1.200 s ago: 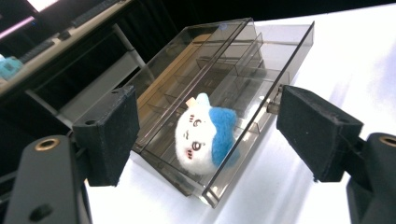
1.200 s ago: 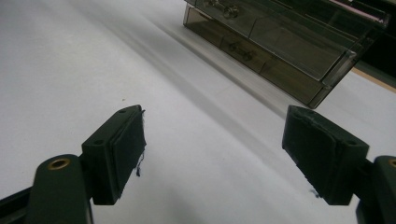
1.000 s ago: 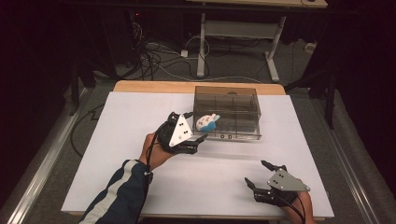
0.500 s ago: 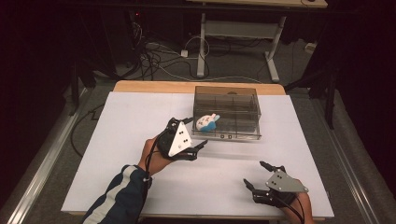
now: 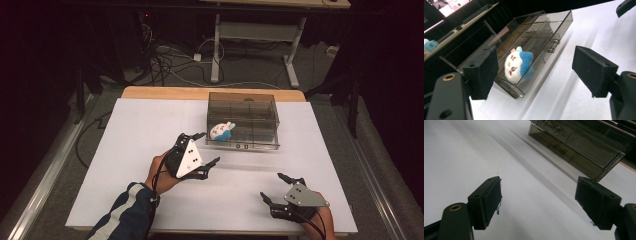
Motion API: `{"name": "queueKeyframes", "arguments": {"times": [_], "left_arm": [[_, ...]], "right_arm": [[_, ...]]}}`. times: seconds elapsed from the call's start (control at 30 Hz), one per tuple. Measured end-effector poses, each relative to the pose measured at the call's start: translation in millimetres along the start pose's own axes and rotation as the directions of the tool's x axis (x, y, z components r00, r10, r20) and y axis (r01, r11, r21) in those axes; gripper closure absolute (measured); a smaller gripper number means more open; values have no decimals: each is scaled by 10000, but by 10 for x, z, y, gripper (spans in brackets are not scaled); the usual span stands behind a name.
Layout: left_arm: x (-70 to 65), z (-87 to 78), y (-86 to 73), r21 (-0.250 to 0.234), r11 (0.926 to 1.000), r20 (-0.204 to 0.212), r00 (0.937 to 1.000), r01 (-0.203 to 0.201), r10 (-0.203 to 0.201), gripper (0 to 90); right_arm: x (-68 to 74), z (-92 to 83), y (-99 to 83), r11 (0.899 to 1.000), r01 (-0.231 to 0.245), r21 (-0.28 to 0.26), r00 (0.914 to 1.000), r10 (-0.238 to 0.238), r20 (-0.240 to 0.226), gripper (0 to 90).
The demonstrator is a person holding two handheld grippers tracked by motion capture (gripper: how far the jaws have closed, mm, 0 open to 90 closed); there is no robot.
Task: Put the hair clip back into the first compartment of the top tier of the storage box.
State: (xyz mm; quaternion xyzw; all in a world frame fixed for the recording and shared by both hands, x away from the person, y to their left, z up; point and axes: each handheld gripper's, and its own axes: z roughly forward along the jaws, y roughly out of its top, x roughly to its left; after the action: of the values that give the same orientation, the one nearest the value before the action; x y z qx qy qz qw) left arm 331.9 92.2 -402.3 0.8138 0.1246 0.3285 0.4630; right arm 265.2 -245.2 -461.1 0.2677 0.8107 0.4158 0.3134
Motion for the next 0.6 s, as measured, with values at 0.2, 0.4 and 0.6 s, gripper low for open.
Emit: {"name": "queueKeyframes", "arguments": {"times": [0.2, 0.4, 0.6], "left_arm": [[-29, -43, -17, -17, 10000, 37, 10000, -84, 85, 209], [-76, -80, -16, -45, 9999, 108, 9998, -163, 163, 209], [-105, -135, -40, -29, 9999, 98, 9998, -146, 146, 209]], "right_arm": [[8, 0, 4, 10000, 90, -1, 10000, -90, 6, 218], [22, -7, 10, 9999, 160, -8, 9999, -160, -8, 218], [33, -12, 12, 9998, 218, -18, 9998, -218, -21, 218]]}}
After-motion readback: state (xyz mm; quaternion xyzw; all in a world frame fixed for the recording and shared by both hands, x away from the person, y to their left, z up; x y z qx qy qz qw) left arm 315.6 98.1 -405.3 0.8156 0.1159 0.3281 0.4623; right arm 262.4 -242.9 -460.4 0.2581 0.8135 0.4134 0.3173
